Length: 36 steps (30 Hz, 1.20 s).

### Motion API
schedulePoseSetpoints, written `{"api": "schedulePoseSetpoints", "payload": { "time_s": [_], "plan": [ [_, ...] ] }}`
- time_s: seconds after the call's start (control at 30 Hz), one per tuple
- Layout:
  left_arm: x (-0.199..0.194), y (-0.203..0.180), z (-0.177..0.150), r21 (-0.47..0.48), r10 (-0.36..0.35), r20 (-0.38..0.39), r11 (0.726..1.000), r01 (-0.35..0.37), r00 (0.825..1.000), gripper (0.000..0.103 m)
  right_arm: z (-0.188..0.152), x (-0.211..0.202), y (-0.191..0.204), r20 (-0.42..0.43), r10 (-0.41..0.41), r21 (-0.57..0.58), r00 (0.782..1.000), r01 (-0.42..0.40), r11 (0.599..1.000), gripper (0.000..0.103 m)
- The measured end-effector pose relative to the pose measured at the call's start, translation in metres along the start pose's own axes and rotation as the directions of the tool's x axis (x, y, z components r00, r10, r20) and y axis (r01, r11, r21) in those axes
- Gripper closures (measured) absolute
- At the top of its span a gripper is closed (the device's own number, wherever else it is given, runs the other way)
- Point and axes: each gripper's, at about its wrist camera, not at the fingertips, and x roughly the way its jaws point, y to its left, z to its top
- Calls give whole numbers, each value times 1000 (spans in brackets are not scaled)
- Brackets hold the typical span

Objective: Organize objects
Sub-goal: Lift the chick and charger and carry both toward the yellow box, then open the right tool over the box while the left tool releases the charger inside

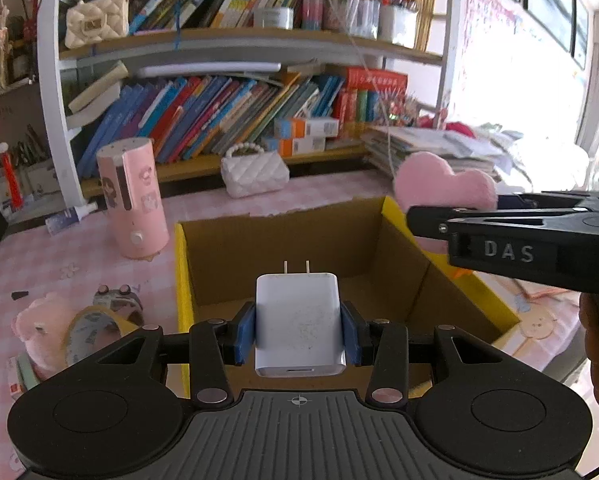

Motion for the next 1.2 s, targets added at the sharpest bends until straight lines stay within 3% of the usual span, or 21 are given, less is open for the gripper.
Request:
{"api": "schedulePoseSetpoints", "payload": {
  "time_s": [0.23, 0.57, 0.83, 1.2],
  "plan": [
    [27, -7, -2, 24, 48, -64, 999, -46, 997, 61, -2, 45, 4, -100, 75, -97, 992, -84, 992, 56],
    [48, -10, -8, 54, 105, -121, 994, -99, 987, 61, -12, 99, 20, -252, 124, -230, 960, -184, 956, 56],
    [60, -16, -8, 57, 87, -148, 995, -79, 985, 61, -18, 120, 14, -391, 59, -212, 918, -153, 965, 56],
    [69, -19, -12, 74, 65, -164, 996, -54, 984, 61, -20, 121, 10, -399, 43, -222, 916, -142, 965, 56]
  ]
}}
